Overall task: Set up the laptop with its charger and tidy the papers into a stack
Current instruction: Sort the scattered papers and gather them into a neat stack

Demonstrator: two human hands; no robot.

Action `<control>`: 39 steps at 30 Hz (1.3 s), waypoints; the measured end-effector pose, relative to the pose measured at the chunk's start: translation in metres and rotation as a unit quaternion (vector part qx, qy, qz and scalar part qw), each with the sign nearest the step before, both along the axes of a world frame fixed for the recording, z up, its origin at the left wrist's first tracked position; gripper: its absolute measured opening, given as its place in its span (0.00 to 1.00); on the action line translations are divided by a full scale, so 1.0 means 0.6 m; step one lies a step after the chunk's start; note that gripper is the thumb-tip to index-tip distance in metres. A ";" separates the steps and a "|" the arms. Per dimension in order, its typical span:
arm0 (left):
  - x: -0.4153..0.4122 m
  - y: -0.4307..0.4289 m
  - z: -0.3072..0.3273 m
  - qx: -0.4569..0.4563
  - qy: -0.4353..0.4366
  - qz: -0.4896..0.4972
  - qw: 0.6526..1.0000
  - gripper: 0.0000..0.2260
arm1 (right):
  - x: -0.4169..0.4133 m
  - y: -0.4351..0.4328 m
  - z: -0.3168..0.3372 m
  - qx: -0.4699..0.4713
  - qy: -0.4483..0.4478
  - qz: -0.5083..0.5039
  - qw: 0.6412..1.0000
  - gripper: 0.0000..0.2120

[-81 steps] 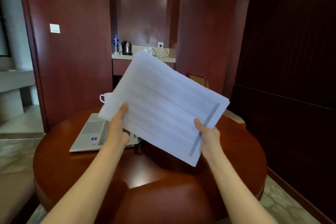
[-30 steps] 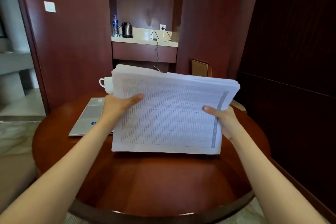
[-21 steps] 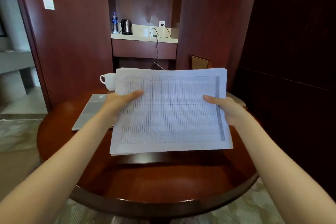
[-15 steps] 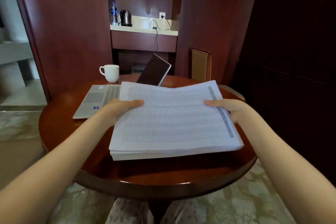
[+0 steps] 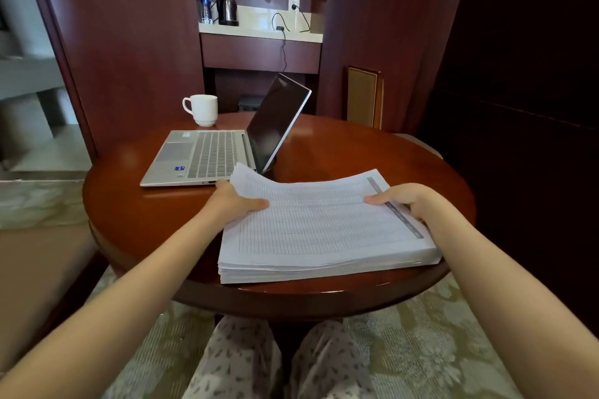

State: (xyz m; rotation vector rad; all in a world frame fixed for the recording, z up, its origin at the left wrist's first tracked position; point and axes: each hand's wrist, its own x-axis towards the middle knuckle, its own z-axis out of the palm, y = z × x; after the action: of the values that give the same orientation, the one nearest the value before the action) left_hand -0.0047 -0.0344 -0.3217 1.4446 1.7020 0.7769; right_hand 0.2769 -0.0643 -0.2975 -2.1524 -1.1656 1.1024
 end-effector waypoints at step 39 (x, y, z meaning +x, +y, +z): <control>0.020 0.014 0.009 -0.064 0.059 0.056 0.995 0.49 | -0.067 0.018 -0.005 0.079 -0.289 -0.068 0.952 0.39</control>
State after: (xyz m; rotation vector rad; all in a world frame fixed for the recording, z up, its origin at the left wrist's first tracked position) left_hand 0.0075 -0.0262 -0.3166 1.3391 1.9002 0.6397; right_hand 0.2367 -0.0534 -0.3008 -2.4539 -1.2598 0.3009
